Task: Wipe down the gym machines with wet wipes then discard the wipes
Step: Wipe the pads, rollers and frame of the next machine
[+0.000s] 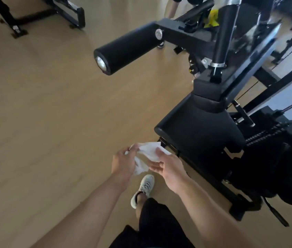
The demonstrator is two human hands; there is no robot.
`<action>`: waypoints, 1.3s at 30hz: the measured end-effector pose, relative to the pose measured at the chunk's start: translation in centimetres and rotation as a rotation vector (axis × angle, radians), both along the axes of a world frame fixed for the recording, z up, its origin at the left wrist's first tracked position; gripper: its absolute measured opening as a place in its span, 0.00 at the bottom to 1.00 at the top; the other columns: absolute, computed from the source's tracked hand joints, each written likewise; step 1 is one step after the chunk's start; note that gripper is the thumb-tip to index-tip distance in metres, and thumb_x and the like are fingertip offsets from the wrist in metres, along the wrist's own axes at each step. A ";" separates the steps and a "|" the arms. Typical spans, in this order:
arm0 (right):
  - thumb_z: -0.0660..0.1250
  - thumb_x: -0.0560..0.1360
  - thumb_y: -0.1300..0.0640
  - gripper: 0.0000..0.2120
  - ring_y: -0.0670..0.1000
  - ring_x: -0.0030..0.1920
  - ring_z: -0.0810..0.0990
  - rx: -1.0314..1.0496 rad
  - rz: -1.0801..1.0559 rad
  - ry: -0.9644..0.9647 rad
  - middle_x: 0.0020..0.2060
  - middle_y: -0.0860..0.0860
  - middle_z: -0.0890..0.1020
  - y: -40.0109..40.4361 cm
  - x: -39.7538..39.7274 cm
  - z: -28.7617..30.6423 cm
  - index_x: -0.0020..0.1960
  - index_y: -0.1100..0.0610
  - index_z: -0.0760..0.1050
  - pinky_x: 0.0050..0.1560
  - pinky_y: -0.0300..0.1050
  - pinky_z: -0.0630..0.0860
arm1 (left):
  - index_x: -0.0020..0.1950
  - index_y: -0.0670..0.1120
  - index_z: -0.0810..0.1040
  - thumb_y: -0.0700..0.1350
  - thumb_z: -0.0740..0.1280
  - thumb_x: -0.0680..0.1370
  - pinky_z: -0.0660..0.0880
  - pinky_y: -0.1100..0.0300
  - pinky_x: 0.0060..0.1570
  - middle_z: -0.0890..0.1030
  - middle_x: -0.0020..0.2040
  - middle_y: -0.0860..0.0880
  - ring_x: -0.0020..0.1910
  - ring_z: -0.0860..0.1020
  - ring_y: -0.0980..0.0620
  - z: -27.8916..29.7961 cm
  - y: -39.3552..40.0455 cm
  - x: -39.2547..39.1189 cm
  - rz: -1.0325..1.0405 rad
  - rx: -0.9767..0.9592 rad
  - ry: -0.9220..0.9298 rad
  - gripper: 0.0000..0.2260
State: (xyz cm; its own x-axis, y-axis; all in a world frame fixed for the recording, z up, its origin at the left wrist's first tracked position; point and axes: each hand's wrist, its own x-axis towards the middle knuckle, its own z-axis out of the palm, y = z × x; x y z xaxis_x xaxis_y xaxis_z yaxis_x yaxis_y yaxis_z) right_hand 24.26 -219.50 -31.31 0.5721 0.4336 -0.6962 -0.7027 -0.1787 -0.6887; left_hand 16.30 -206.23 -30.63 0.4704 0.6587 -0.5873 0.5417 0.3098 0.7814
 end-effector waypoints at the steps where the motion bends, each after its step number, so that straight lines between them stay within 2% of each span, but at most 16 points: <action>1: 0.64 0.84 0.56 0.13 0.58 0.53 0.86 0.045 -0.022 0.047 0.53 0.57 0.86 1.2 1.4 -0.3 0.62 0.62 0.80 0.56 0.53 0.82 | 0.47 0.50 0.84 0.58 0.69 0.77 0.70 0.62 0.30 0.80 0.35 0.48 0.29 0.75 0.52 -0.1 1.2 1.1 0.015 -0.011 0.008 0.13; 3: 0.63 0.82 0.66 0.13 0.57 0.53 0.85 0.112 -0.028 0.115 0.54 0.59 0.86 3.8 3.8 -0.6 0.65 0.63 0.77 0.57 0.53 0.81 | 0.50 0.50 0.84 0.60 0.70 0.76 0.70 0.61 0.32 0.81 0.38 0.48 0.30 0.76 0.51 -0.2 3.8 3.0 0.034 -0.040 0.021 0.15; 5: 0.60 0.76 0.75 0.20 0.57 0.53 0.84 0.110 0.025 0.136 0.54 0.60 0.85 6.3 5.9 -0.5 0.65 0.64 0.75 0.61 0.54 0.80 | 0.50 0.51 0.84 0.60 0.72 0.74 0.73 0.60 0.33 0.83 0.39 0.48 0.32 0.79 0.50 0.1 6.6 4.9 0.047 -0.084 0.024 0.15; 8: 0.55 0.69 0.79 0.29 0.58 0.61 0.81 0.027 0.203 0.119 0.59 0.60 0.83 9.8 8.7 -0.3 0.65 0.60 0.77 0.62 0.52 0.79 | 0.48 0.53 0.85 0.59 0.72 0.75 0.78 0.54 0.38 0.86 0.44 0.47 0.37 0.82 0.48 0.8 11.0 7.3 0.059 -0.091 0.022 0.11; 12: 0.56 0.68 0.77 0.33 0.56 0.63 0.80 -0.023 0.323 0.126 0.61 0.56 0.82 13.5 11.6 0.0 0.68 0.55 0.77 0.59 0.48 0.76 | 0.47 0.55 0.85 0.61 0.71 0.75 0.82 0.46 0.45 0.87 0.46 0.46 0.44 0.85 0.43 0.6 15.8 10.0 -0.015 -0.126 0.027 0.11; 14: 0.59 0.72 0.75 0.28 0.56 0.63 0.81 0.068 0.199 0.230 0.62 0.57 0.82 15.3 12.5 -0.4 0.69 0.59 0.76 0.63 0.51 0.78 | 0.47 0.53 0.85 0.58 0.70 0.78 0.82 0.45 0.46 0.87 0.45 0.46 0.44 0.85 0.43 0.3 17.9 11.6 -0.043 -0.140 0.022 0.10; 17: 0.60 0.83 0.67 0.14 0.56 0.59 0.84 0.131 -0.064 0.319 0.60 0.59 0.83 18.0 13.6 -1.2 0.65 0.64 0.79 0.59 0.50 0.80 | 0.50 0.48 0.83 0.53 0.67 0.81 0.78 0.55 0.36 0.86 0.40 0.45 0.36 0.83 0.47 -0.6 21.3 14.3 -0.084 -0.193 0.009 0.09; 20: 0.64 0.83 0.62 0.10 0.55 0.53 0.86 -0.033 -0.242 0.165 0.56 0.59 0.85 20.7 14.4 -1.7 0.57 0.60 0.84 0.54 0.49 0.83 | 0.49 0.47 0.82 0.50 0.65 0.83 0.73 0.59 0.29 0.83 0.35 0.45 0.29 0.80 0.50 -1.2 24.9 16.7 -0.194 -0.237 -0.008 0.09; 23: 0.71 0.79 0.56 0.07 0.53 0.55 0.85 -0.106 -0.300 0.083 0.55 0.54 0.85 23.7 14.5 -1.6 0.56 0.54 0.84 0.50 0.46 0.82 | 0.47 0.48 0.83 0.51 0.66 0.83 0.76 0.57 0.34 0.84 0.35 0.48 0.34 0.82 0.50 -1.9 28.3 18.9 -0.342 -0.263 0.011 0.11; 26: 0.78 0.73 0.52 0.18 0.49 0.55 0.85 -0.163 -0.198 -0.035 0.58 0.50 0.84 26.3 14.5 -1.3 0.61 0.49 0.81 0.51 0.44 0.82 | 0.49 0.47 0.83 0.53 0.66 0.82 0.78 0.57 0.39 0.86 0.43 0.44 0.39 0.84 0.49 -2.5 30.8 21.0 -0.462 -0.288 0.058 0.12; 29: 0.82 0.69 0.53 0.22 0.51 0.53 0.86 -0.235 -0.166 -0.077 0.55 0.52 0.85 28.2 14.2 -1.0 0.61 0.53 0.80 0.54 0.48 0.83 | 0.55 0.44 0.82 0.53 0.66 0.82 0.81 0.55 0.41 0.86 0.47 0.43 0.44 0.85 0.46 -3.0 31.8 22.6 -0.523 -0.344 0.097 0.14; 31: 0.81 0.69 0.54 0.18 0.57 0.52 0.86 -0.255 -0.273 -0.086 0.51 0.58 0.86 28.8 14.3 -0.8 0.56 0.58 0.82 0.56 0.53 0.83 | 0.56 0.41 0.82 0.53 0.67 0.82 0.81 0.49 0.48 0.86 0.47 0.41 0.46 0.85 0.42 -3.6 31.8 23.4 -0.554 -0.373 0.112 0.15; 33: 0.80 0.71 0.54 0.14 0.58 0.48 0.87 -0.302 -0.380 -0.106 0.47 0.59 0.86 28.8 14.8 -0.7 0.52 0.59 0.82 0.52 0.52 0.83 | 0.52 0.43 0.84 0.52 0.67 0.81 0.81 0.47 0.49 0.86 0.43 0.43 0.43 0.85 0.43 -4.4 31.5 24.2 -0.599 -0.347 0.136 0.13; 36: 0.75 0.75 0.52 0.08 0.54 0.42 0.85 -0.403 -0.473 -0.148 0.41 0.53 0.86 27.7 15.9 -1.6 0.47 0.56 0.82 0.45 0.47 0.81 | 0.47 0.44 0.83 0.51 0.67 0.81 0.79 0.50 0.41 0.83 0.37 0.45 0.34 0.81 0.47 -6.7 30.7 25.7 -0.685 -0.250 0.204 0.12; 38: 0.73 0.76 0.48 0.10 0.52 0.40 0.82 -0.434 -0.538 -0.183 0.38 0.51 0.84 25.8 16.8 -2.9 0.45 0.56 0.81 0.45 0.47 0.79 | 0.44 0.40 0.82 0.50 0.66 0.81 0.75 0.59 0.32 0.79 0.34 0.43 0.29 0.78 0.49 -8.6 29.9 27.2 -0.773 -0.201 0.272 0.15; 39: 0.73 0.76 0.46 0.13 0.52 0.41 0.81 -0.432 -0.576 -0.198 0.39 0.53 0.83 24.8 17.1 -3.7 0.45 0.57 0.80 0.46 0.50 0.79 | 0.44 0.39 0.82 0.50 0.66 0.81 0.74 0.61 0.32 0.79 0.33 0.43 0.29 0.77 0.48 -9.4 29.4 28.1 -0.814 -0.186 0.305 0.15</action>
